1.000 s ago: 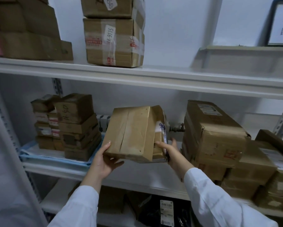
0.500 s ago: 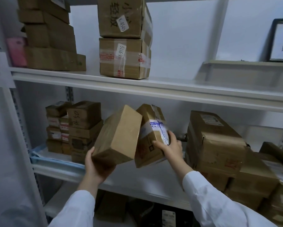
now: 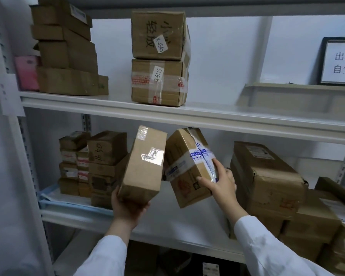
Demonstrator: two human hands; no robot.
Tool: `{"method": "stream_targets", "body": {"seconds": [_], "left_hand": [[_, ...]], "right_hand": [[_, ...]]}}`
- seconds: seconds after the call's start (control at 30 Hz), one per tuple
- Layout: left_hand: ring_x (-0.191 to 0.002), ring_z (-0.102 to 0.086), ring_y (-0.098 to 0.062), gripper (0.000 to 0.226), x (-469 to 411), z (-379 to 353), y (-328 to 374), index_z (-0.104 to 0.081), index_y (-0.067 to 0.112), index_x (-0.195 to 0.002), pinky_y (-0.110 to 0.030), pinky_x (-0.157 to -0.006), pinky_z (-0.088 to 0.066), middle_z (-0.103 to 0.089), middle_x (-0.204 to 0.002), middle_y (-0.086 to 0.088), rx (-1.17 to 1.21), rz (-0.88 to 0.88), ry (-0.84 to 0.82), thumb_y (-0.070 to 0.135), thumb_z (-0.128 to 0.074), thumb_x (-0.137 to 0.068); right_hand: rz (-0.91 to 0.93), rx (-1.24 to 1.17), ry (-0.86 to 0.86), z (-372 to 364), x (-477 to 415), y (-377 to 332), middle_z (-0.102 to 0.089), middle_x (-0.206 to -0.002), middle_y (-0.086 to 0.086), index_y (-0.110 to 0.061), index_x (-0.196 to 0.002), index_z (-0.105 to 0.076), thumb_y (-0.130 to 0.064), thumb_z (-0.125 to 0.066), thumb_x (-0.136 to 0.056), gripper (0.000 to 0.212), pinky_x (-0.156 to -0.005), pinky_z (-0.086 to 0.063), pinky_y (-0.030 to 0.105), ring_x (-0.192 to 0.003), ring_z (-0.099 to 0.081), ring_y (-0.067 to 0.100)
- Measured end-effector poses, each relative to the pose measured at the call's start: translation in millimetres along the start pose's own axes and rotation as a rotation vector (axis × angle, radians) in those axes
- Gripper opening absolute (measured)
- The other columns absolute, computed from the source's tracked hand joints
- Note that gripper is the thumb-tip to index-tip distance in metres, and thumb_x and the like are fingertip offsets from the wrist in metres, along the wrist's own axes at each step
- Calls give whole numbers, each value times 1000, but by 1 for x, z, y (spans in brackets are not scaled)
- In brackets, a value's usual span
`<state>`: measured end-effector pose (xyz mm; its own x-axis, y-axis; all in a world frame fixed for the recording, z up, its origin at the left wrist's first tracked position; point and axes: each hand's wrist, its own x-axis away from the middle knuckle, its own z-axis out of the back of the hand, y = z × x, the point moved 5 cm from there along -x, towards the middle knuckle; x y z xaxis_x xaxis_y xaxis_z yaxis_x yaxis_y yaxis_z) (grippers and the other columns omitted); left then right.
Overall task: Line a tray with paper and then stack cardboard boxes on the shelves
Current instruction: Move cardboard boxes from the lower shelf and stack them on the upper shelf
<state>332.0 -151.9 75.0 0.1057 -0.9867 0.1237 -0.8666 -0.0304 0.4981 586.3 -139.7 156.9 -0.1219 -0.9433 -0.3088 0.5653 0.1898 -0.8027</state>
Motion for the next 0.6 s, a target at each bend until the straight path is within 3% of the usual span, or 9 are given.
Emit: {"method": "stream_targets", "body": {"seconds": [0.13,0.23,0.43,0.6], "left_hand": [[-104,-55,-40,49,0,3,-8,-62,15,-110,-45,-89,-45,-59,-112,-22,28,91,12,54,-41,-89],[-111,-53,-45,52,5,11,-18,-56,14,-122,-50,-85,-51,-54,-124,-26,38,180,10,49,-50,-84],[-118,-45,-51,42,25,7,-32,-55,12,-111,-64,-91,-40,-49,-125,-29,14,278,-67,44,-52,-84],[-121,-42,-52,93,41,1,-31,-52,12,-119,-73,-90,-32,-48,-128,-32,-18,343,-186,24,-90,-35]], "right_hand": [[-37,54,31,1,10,-8,-34,-140,5,-43,-142,-26,-69,-56,-58,93,-108,-22,47,-130,-30,27],[-85,106,79,4,20,-18,-35,-139,8,-41,-142,-26,-71,-60,-62,92,-108,-24,48,-129,-32,28],[-136,248,143,18,43,-51,-39,-135,12,-35,-139,-28,-72,-60,-69,86,-102,-31,45,-124,-37,32],[-126,256,69,41,47,-74,-40,-134,12,-35,-141,-30,-74,-57,-69,86,-102,-32,46,-124,-38,32]]}}
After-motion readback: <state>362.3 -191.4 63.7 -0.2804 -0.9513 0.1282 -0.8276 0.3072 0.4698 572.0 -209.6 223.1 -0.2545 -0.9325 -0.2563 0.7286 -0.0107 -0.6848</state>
